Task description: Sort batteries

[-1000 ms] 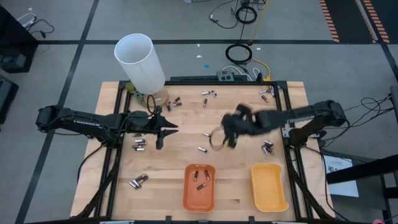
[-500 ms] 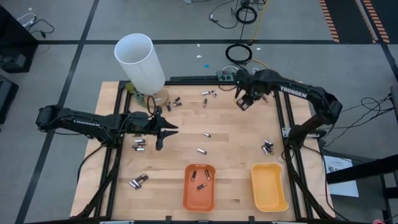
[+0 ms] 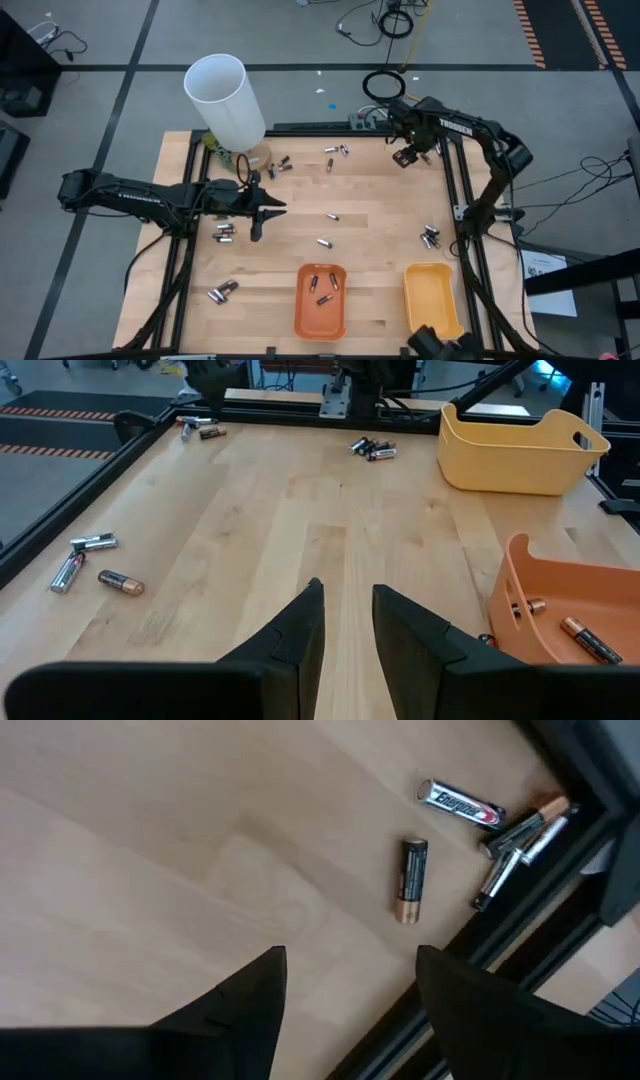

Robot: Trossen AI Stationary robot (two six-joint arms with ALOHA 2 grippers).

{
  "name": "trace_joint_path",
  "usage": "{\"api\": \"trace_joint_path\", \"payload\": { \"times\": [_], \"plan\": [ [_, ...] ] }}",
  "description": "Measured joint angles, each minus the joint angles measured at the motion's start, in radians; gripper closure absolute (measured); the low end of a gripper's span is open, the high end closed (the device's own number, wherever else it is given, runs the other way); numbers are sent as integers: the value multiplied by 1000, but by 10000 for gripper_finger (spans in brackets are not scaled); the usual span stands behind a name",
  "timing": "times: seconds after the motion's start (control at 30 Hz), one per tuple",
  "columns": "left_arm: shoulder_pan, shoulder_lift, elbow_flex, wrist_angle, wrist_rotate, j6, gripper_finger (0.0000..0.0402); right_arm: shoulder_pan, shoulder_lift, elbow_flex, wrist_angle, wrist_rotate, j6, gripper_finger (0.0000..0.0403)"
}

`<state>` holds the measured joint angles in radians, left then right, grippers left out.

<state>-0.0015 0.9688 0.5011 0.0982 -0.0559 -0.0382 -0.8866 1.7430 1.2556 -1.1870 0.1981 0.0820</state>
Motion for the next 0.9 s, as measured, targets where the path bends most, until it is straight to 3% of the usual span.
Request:
{"api": "trace_joint_path", "payload": {
  "times": [0.27, 0.9],
  "plan": [
    [0, 0, 0, -1, 0, 1, 304, -93, 105, 0, -1, -46, -70, 190],
    [0, 0, 0, -2, -7, 19, 304, -133, 205, 3, 33, -1, -129, 190]
  ]
}}
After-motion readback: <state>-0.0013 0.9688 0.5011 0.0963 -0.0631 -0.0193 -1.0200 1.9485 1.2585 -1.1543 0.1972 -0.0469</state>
